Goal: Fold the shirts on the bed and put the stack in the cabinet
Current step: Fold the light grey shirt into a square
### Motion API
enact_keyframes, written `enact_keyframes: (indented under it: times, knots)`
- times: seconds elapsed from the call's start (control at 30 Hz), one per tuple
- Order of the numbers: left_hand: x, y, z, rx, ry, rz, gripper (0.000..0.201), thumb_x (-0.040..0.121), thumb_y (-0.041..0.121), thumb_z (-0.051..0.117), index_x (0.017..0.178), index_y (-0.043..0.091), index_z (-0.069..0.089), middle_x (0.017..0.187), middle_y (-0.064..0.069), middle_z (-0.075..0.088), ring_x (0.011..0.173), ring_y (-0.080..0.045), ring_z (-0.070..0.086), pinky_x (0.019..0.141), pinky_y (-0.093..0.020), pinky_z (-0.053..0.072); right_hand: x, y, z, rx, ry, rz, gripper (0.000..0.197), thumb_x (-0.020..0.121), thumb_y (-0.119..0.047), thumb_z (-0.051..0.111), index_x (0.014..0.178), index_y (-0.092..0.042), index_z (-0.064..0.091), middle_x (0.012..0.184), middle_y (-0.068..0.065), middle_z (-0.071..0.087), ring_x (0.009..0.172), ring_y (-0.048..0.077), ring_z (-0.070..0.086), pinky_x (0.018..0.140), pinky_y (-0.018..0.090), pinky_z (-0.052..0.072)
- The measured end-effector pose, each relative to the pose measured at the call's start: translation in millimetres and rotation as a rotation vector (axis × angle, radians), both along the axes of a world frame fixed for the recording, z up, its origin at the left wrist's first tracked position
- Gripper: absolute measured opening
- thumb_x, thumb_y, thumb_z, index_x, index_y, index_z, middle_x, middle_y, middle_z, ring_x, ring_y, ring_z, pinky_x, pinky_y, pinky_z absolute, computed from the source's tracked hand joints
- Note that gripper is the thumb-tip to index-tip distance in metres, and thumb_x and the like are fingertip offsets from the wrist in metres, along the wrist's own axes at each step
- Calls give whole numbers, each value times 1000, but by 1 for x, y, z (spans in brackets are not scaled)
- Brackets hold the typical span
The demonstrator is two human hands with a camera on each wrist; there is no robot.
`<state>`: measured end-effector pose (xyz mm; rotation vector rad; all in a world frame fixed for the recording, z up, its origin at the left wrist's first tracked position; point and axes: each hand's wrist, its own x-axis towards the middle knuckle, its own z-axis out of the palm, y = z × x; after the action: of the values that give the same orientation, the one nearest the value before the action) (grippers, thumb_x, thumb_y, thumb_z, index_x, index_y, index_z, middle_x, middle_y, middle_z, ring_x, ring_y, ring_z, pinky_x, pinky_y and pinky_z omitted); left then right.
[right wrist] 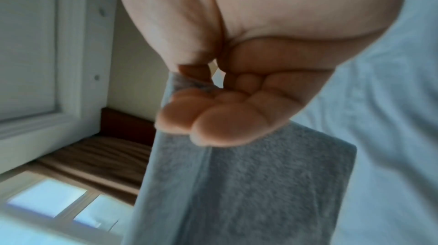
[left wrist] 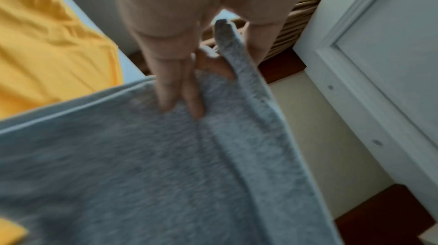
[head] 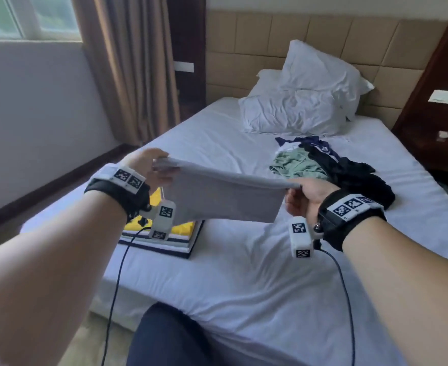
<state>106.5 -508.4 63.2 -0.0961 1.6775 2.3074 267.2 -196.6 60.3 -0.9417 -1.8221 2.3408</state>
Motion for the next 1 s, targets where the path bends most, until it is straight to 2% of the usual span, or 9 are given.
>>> enact_keyframes:
  times: [0.1, 0.17, 0.3, 0.4, 0.5, 0.6, 0.73, 0.8, 1.0]
  knots:
    - [-36, -27, 16, 98, 186, 106, 17, 84, 6, 61, 71, 13, 53, 71, -8, 49, 56, -22, 53, 70, -36, 45, -53, -34, 10, -43, 183, -36, 13, 102, -18, 56, 99, -9, 64, 49, -3, 48, 40, 11, 51, 42, 23, 49]
    - [-61, -44, 27, 150, 257, 161, 21, 79, 6, 63, 68, 18, 50, 71, -5, 45, 60, -19, 48, 72, -33, 42, -87, -55, 14, -71, 293, -58, 12, 104, -21, 55, 112, -15, 61, 52, -1, 48, 42, 14, 52, 43, 25, 49]
    - [-104, -99, -10, 119, 212, 204, 15, 82, 5, 62, 77, 18, 57, 88, -13, 58, 78, -28, 61, 86, -41, 53, -136, -100, -22, -57, 286, 1, 11, 103, -19, 56, 93, -17, 56, 56, 4, 49, 45, 18, 48, 46, 26, 46]
    - [-111, -141, -80, -118, 24, 257, 11, 93, 1, 59, 88, 11, 61, 86, -17, 59, 66, -28, 68, 66, -42, 62, -153, -135, -87, 64, 128, 112, 13, 104, -17, 54, 91, -14, 54, 52, 5, 50, 38, 16, 49, 39, 22, 45]
    - [-108, -174, -150, -311, -133, 259, 38, 92, -5, 57, 60, 15, 63, 71, -14, 55, 53, -23, 65, 49, -36, 59, -150, -159, -142, 166, -11, 240, 21, 104, -12, 51, 83, -13, 51, 55, 8, 48, 32, 15, 49, 35, 22, 44]
    - [-109, -184, -171, -315, -133, 251, 49, 90, -5, 56, 46, 17, 63, 73, -9, 49, 60, -20, 59, 51, -30, 53, -150, -160, -162, 273, -36, 274, 21, 102, -15, 56, 81, -11, 54, 57, 8, 53, 32, 14, 42, 35, 22, 39]
    - [-117, -199, -161, -343, -51, 357, 19, 95, 4, 61, 98, 23, 65, 95, -3, 60, 84, -18, 65, 55, -26, 59, -152, -167, -157, 321, 3, 332, 14, 101, -20, 60, 94, -9, 62, 61, 10, 59, 34, 17, 35, 35, 22, 33]
    - [-116, -208, -163, -306, -47, 427, 32, 91, 5, 66, 121, 13, 57, 106, -6, 60, 95, -19, 68, 63, -32, 63, -153, -175, -158, 356, 0, 360, 14, 101, -22, 61, 93, -10, 62, 65, 14, 62, 33, 16, 35, 37, 22, 33]
    - [-107, -202, -176, -487, -90, 430, 37, 89, 1, 72, 119, 14, 56, 115, -12, 64, 95, -28, 72, 77, -44, 64, -145, -179, -171, 609, -81, 384, 27, 101, -26, 60, 101, 1, 61, 85, 23, 71, 31, 4, 50, 36, 22, 36]
